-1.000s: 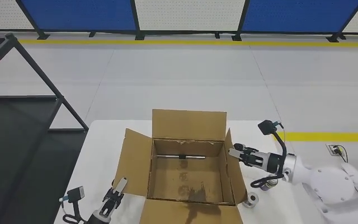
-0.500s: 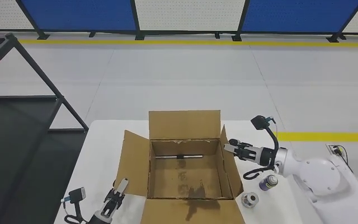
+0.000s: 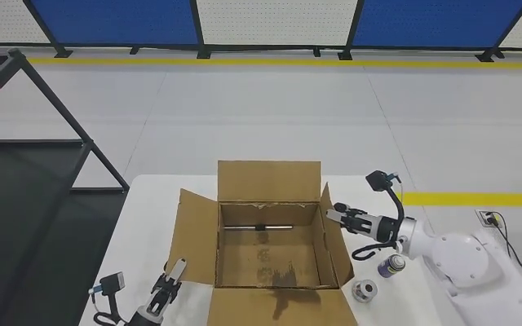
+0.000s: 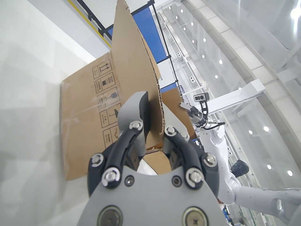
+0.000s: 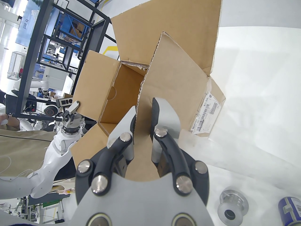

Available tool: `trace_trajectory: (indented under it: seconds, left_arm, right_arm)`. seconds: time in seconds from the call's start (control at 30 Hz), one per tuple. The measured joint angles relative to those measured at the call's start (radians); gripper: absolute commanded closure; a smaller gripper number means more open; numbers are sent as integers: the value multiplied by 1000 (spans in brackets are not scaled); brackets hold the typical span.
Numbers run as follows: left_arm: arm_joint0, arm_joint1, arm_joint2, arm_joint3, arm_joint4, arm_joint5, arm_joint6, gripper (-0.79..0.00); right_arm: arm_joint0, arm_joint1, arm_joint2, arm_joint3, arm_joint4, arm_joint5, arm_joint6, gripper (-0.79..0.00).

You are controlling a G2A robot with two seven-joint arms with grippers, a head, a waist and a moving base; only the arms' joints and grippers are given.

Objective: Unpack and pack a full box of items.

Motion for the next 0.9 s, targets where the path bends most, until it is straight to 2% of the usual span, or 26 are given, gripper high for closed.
trace_trajectory:
  seconds: [0.03, 0.07, 0.1, 0.13, 0.17, 0.23, 0.27, 0.4, 0.67, 0.9]
  left_arm:
    - [-2, 0, 1, 1, 0, 2, -1, 0]
    - [-4, 0, 1, 1, 1, 3, -2, 0]
    - [-5, 0, 2, 2, 1, 5, -3, 0]
    - [-6, 0, 2, 2, 1, 6, -4, 0]
    - [-7, -1, 2, 2, 1, 8, -4, -194]
    - [-7, -1, 2, 2, 3, 12, -5, -372]
    - [-7, -1, 2, 1, 3, 13, -5, -551]
    - [0, -1, -6, -1, -9, 18, 0, -785]
    - [29, -1, -49, -15, -77, 7, 10, -785]
    - [82, -3, -111, -83, -250, -43, 8, -785]
  right_arm:
    - [-3, 0, 2, -1, 0, 0, -1, -18]
    - [-6, 0, 4, -2, -1, 0, -2, -314]
    - [-9, 0, 7, -4, -1, 1, -3, -785]
    - [-12, 0, 9, -6, -2, 3, -4, -785]
    - [-14, 0, 10, -8, -2, 6, -4, -785]
    - [-19, 0, 14, -17, -6, 9, -4, -785]
    - [-22, 0, 16, -21, -7, 11, -4, -785]
    - [-31, 1, 30, -40, -11, 16, 0, -785]
    - [-78, 12, 111, -131, -13, 37, 5, -785]
    - [-140, 31, 232, -357, -39, 69, 69, -785]
